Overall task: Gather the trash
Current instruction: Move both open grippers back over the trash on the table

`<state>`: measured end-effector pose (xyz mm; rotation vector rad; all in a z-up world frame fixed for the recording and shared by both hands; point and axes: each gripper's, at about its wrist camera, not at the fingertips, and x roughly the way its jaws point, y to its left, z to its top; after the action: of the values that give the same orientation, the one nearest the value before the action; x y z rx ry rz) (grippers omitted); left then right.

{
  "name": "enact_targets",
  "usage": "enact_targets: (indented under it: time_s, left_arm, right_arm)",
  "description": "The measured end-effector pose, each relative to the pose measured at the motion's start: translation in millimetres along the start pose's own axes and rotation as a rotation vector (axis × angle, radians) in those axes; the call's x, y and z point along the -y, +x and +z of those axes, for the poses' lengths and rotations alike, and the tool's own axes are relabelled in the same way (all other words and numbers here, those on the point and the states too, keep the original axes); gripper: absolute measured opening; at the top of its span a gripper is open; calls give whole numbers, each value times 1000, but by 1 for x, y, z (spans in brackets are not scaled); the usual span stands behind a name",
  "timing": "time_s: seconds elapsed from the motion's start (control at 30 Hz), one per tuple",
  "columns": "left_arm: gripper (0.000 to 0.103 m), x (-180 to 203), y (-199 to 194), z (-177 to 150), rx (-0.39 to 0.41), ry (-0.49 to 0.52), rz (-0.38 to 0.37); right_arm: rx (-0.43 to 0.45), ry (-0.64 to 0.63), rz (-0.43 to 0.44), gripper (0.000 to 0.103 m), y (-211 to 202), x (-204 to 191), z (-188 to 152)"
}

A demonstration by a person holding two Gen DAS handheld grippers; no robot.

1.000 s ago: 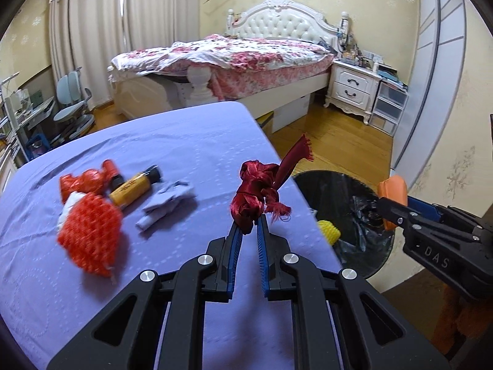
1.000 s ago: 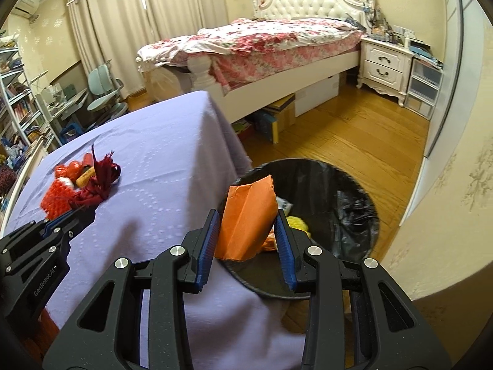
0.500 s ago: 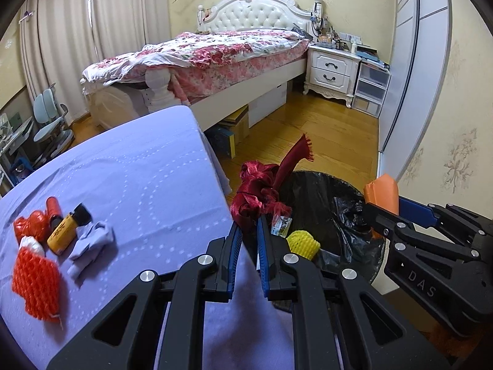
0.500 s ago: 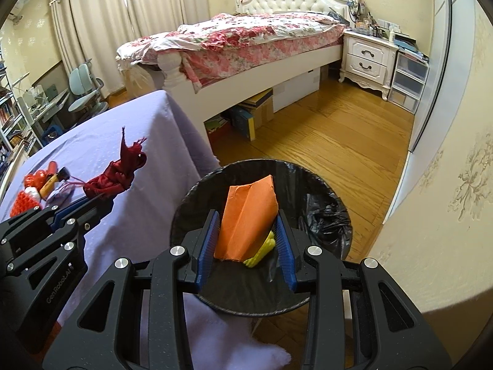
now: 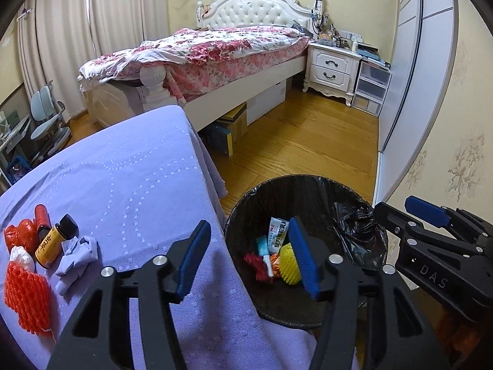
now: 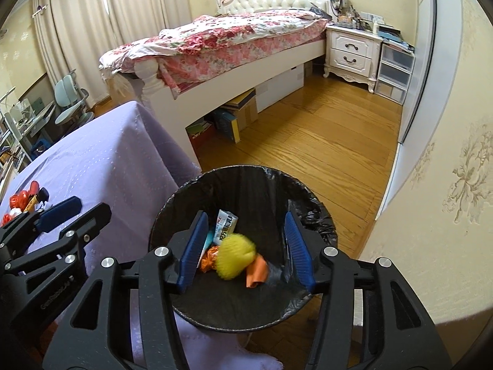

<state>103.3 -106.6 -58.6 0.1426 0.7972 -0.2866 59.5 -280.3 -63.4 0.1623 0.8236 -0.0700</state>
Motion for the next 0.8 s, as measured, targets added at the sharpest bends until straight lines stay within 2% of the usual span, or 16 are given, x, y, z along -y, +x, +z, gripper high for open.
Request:
enact_targets:
  time_s: [0.1,0.3,0.5,0.8]
  left_arm:
    - [66,-2,-6,0,19,-2,0]
    - [71,-13,-22,-5,35,-16,24]
    - [73,-36,-43,-15,46,-38,93]
    - [73,-85,-75,-46,60,-100,211]
  right_arm:
    - [5,8,-2,56,-3,1,-1]
    - [13,14,12,60,-12,-3,-5]
    - [15,-10,50,64,-22,-24,-11]
    - [-3,-77,127,66,-30,-78,-23]
